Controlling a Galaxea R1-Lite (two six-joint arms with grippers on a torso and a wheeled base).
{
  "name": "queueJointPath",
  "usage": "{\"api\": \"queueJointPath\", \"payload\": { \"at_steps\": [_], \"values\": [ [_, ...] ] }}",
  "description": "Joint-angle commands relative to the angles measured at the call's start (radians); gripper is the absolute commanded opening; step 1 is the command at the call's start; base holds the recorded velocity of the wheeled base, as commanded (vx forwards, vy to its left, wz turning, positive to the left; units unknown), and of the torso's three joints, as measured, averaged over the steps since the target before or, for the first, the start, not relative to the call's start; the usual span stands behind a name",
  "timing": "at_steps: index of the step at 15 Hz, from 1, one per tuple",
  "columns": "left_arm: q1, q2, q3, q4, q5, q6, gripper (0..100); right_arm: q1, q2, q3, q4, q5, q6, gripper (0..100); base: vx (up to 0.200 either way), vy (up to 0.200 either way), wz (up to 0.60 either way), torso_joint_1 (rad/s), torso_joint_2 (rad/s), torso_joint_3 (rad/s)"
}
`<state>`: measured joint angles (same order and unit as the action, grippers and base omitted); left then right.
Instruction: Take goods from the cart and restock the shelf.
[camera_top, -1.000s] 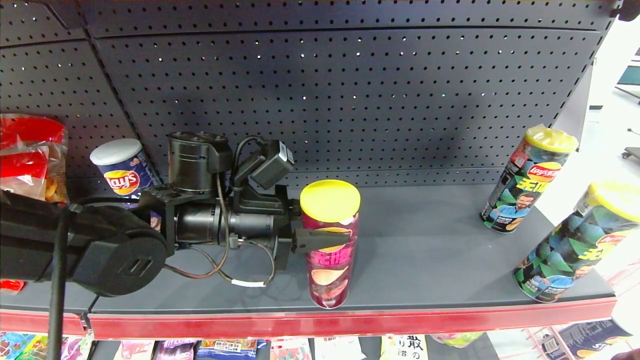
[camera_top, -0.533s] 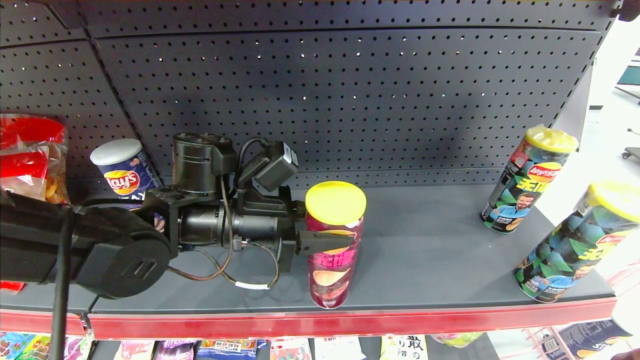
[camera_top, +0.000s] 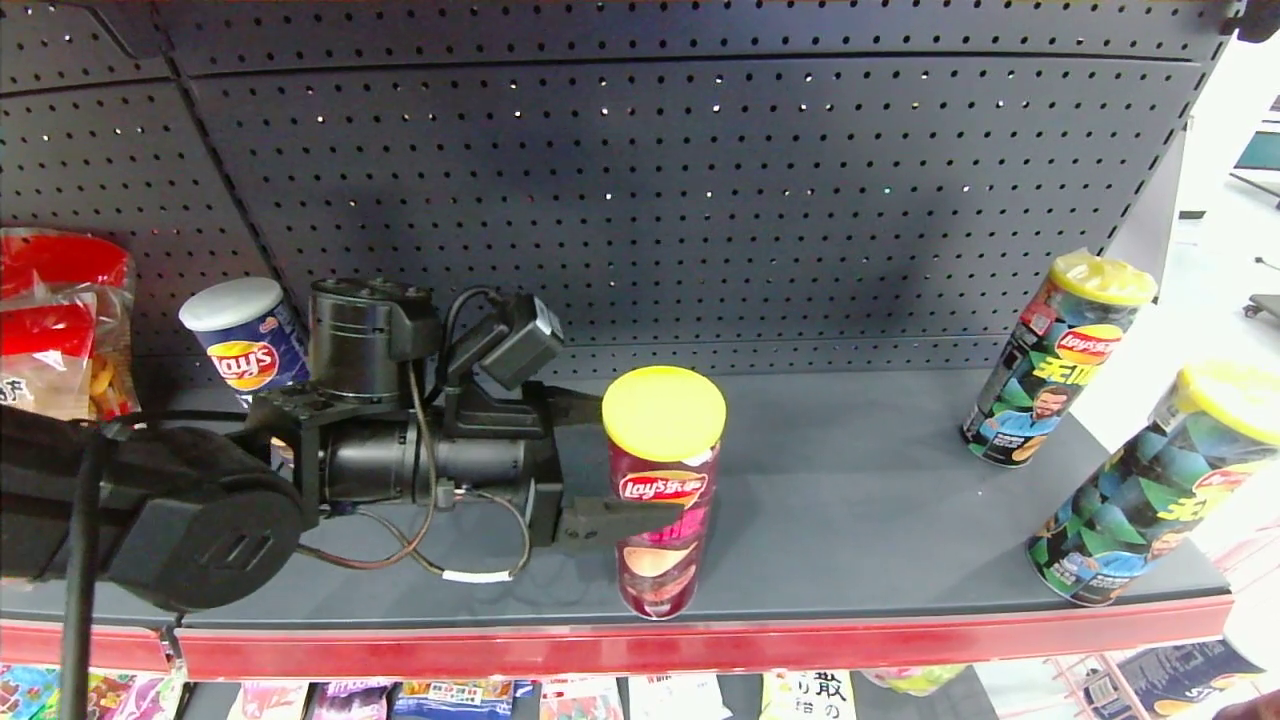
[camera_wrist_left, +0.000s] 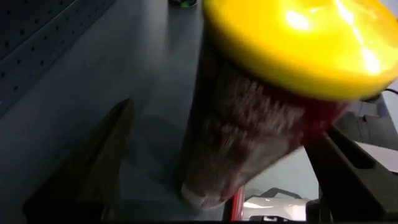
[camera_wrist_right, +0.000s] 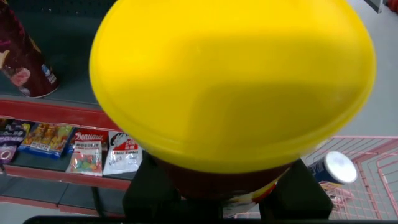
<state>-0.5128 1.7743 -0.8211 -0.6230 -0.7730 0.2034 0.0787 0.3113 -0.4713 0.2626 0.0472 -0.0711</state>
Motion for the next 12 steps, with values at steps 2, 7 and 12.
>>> {"api": "queueJointPath", "payload": {
  "at_steps": [2, 7, 12],
  "values": [
    [0.097, -0.125, 0.12, 0.002, 0.006, 0.001, 100, 0.035, 0.115, -0.053, 0.0, 0.059, -0.003, 0, 0.0, 0.0, 0.0, 0.0, 0.0, 0.0],
    [0.166, -0.338, 0.35, 0.012, 0.066, 0.002, 100, 0.199, 0.328, -0.175, -0.009, 0.164, -0.013, 0, 0.0, 0.0, 0.0, 0.0, 0.0, 0.0],
    [0.166, -0.435, 0.424, 0.009, 0.087, 0.002, 100, 0.358, 0.71, -0.297, -0.258, 0.171, -0.018, 0, 0.0, 0.0, 0.0, 0.0, 0.0, 0.0]
  ]
}}
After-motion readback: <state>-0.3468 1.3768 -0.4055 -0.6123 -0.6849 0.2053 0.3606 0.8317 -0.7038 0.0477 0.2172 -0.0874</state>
